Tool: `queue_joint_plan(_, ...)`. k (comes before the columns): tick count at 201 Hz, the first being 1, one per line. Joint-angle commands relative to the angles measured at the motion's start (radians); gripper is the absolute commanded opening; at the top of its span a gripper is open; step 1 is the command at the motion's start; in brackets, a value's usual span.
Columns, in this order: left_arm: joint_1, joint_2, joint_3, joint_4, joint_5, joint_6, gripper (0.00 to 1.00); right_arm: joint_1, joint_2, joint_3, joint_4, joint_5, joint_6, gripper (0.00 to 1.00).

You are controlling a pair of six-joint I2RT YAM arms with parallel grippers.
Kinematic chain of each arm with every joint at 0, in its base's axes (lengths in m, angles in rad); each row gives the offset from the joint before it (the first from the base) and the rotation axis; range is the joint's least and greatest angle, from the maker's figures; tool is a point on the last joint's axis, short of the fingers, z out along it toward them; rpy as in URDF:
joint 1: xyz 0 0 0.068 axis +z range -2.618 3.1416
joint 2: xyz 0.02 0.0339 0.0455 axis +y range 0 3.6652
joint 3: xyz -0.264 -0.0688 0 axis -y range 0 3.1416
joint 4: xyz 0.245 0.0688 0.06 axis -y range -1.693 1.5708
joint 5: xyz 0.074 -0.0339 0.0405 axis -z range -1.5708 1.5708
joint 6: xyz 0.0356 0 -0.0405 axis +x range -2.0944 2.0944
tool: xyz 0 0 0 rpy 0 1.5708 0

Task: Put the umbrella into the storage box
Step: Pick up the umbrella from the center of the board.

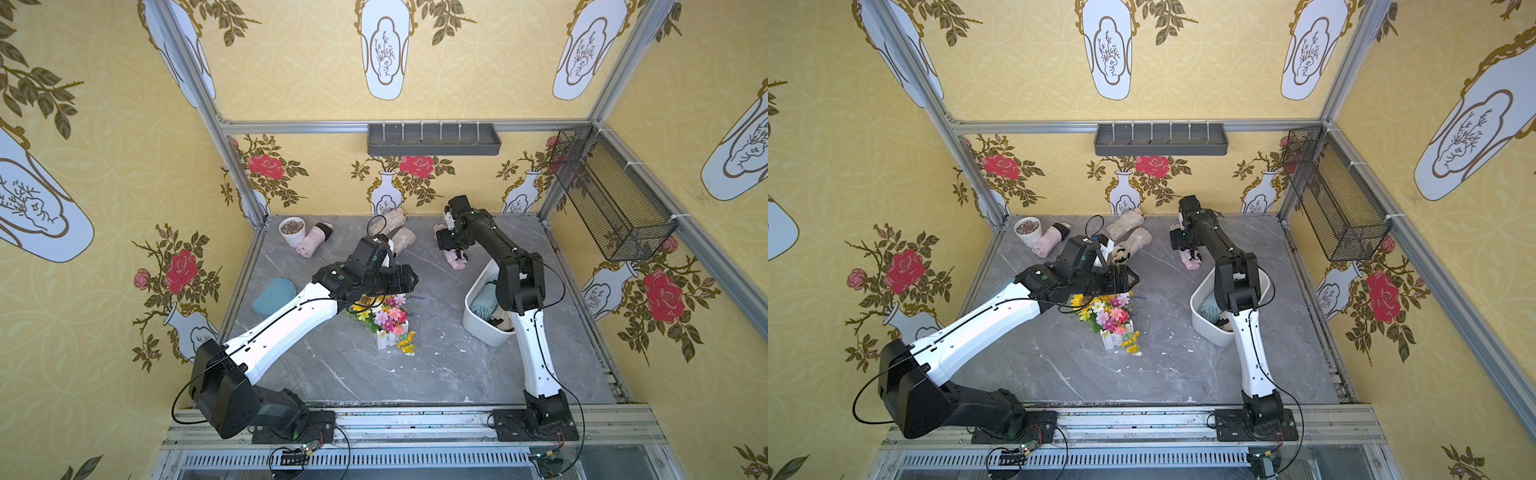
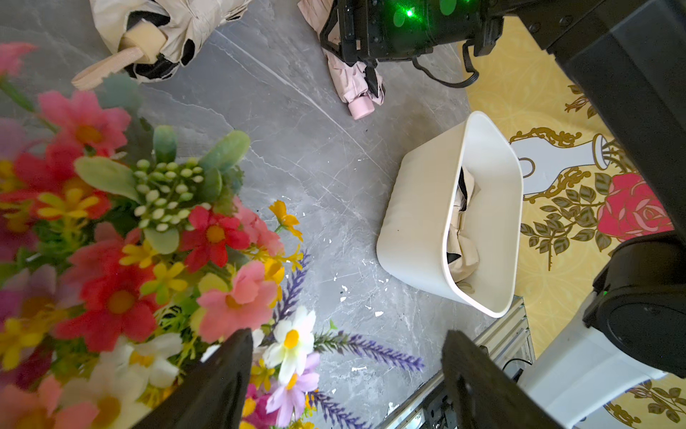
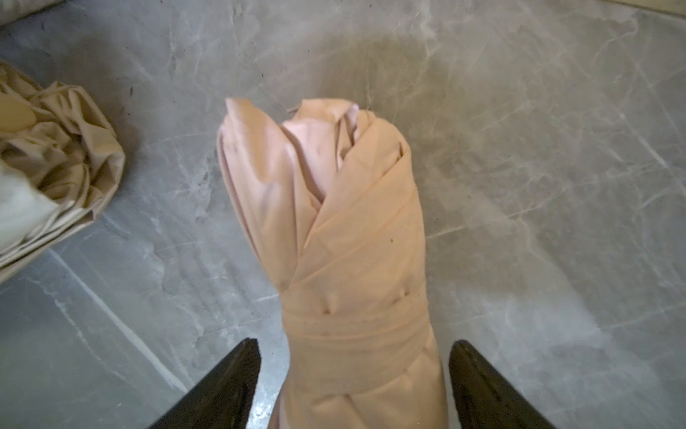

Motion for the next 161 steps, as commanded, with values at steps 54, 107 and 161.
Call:
queue_joint_plan(54,0.002,-0.009,-0.001,0.012,0.016,0.001,0.85,0.000,-0.005,0.057,-0.010,-0.089,0.053,0.42)
queue_joint_plan(107,0.002,-0.037,0.021,0.001,0.018,-0.020,0.85,-0.002,-0.142,0.066,-0.006,-0.135,0.126,0.39)
queue_joint_plan(161,0.001,-0.071,0.050,-0.014,0.013,-0.034,0.85,-0.015,-0.358,-0.071,-0.086,-0.130,0.219,0.39)
